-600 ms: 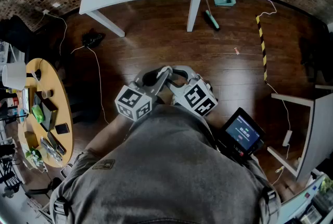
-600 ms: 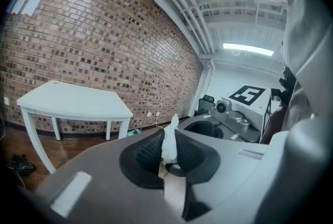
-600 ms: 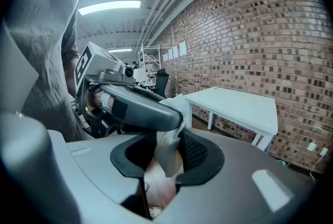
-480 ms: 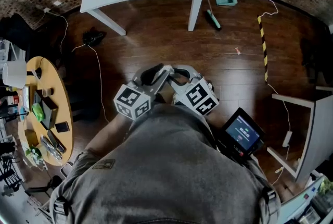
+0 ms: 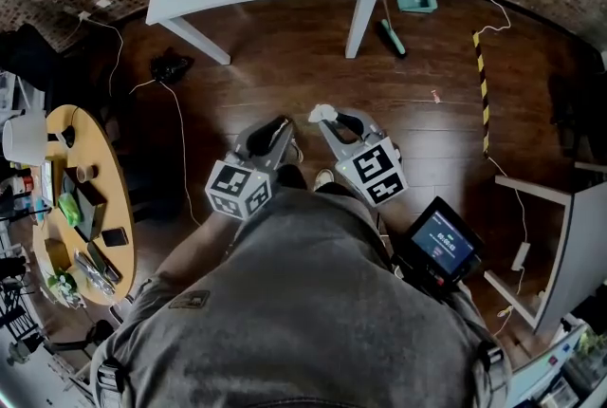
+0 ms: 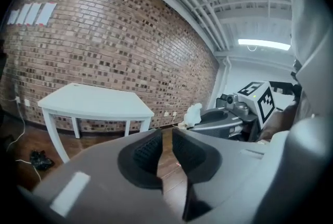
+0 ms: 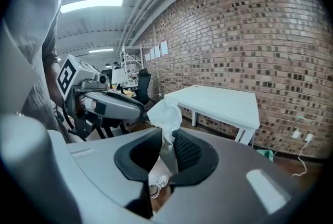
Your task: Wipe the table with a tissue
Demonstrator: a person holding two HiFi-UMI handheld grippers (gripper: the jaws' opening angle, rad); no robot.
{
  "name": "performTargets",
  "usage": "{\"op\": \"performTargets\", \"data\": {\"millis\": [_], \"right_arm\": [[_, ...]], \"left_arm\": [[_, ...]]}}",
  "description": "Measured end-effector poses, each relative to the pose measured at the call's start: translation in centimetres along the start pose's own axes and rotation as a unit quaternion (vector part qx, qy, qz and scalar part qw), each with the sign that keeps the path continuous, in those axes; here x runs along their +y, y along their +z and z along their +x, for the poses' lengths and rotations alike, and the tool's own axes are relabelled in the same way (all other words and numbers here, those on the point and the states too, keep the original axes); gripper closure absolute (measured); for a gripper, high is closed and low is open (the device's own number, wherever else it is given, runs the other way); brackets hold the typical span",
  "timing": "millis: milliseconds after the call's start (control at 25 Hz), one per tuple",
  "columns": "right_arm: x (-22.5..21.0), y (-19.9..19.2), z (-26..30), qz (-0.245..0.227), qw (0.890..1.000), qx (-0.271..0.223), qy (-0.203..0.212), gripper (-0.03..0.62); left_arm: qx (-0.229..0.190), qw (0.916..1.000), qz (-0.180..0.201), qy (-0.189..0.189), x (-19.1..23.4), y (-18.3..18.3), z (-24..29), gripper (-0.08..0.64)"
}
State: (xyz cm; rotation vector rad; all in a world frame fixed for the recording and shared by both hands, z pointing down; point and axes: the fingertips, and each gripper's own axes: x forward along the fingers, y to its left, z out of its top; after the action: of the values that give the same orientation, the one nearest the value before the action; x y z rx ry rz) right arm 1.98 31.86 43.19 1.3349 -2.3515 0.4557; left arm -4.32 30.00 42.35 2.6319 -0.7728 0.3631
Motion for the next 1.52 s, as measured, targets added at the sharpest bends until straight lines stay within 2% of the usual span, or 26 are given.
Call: {"op": "performTargets", "data": {"millis": [80,200,560,880,1200,1520], "right_arm": [[-1.1,0.6,1.0,0.005,1.000,-0.001,-0.008,0.525],[-2.9,1.8,2.8,0.008,1.000,-0.001,-0.019,0.526],[-7.9,6.5,9.2,0.010,0.999,0.011,-0.053,0.526],[-11.1,10.0,15.4,0.015,0.996,0.020,-0.083,0.528],[-14.9,11.6,18.4,0.023,0.994,0.037,-0.100,0.528],[-21.4,11.7,21.3,0.033,0.993,0.051,-0.100,0.528]], "left_arm": [[0.000,0.9997,-0.005,0.023,2.1,0.4,0.5,0.549],[0.000,0.9993,-0.010,0.036,5.2,1.3,1.8,0.558],[-0.004,0.9995,-0.014,0.027,13.3,5.7,5.6,0.558],[-0.002,0.9997,-0.021,0.008,20.3,8.2,8.3,0.558],[0.012,0.9993,-0.036,0.002,23.9,9.7,11.1,0.558],[0.022,0.9980,-0.049,0.033,27.2,10.7,15.3,0.558]]}}
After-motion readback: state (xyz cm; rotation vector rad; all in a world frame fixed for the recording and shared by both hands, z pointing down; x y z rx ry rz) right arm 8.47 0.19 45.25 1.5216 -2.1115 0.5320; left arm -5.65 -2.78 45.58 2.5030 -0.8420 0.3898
